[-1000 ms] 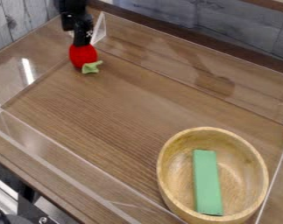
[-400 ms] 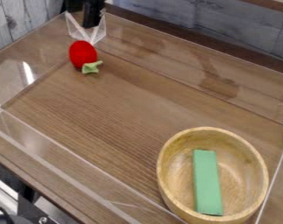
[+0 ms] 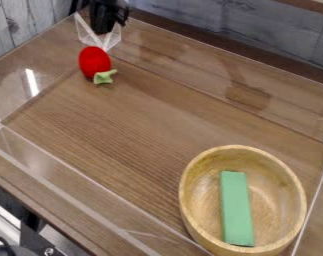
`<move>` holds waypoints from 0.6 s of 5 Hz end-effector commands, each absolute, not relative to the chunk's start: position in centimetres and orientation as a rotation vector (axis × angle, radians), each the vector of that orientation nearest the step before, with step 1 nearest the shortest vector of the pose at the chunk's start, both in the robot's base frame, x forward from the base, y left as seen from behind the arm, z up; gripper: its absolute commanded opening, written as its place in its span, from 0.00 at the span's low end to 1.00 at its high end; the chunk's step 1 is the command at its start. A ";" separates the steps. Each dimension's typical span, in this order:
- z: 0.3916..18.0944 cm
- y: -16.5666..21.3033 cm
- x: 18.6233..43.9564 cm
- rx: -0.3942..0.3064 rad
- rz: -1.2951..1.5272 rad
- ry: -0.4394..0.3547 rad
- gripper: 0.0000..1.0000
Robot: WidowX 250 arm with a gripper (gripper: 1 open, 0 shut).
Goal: Move the red fruit to the left
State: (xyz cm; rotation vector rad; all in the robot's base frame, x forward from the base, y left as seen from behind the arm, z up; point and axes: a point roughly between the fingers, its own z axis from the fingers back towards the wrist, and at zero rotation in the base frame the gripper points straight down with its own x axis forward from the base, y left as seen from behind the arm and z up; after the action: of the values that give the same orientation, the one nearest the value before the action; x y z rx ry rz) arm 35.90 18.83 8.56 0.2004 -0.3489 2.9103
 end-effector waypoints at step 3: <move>8.7 21.1 35.9 0.168 2.985 -0.413 1.00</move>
State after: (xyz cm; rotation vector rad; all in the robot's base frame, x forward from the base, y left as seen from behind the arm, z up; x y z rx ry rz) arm 35.31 20.40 6.46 0.2554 -0.3557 2.9683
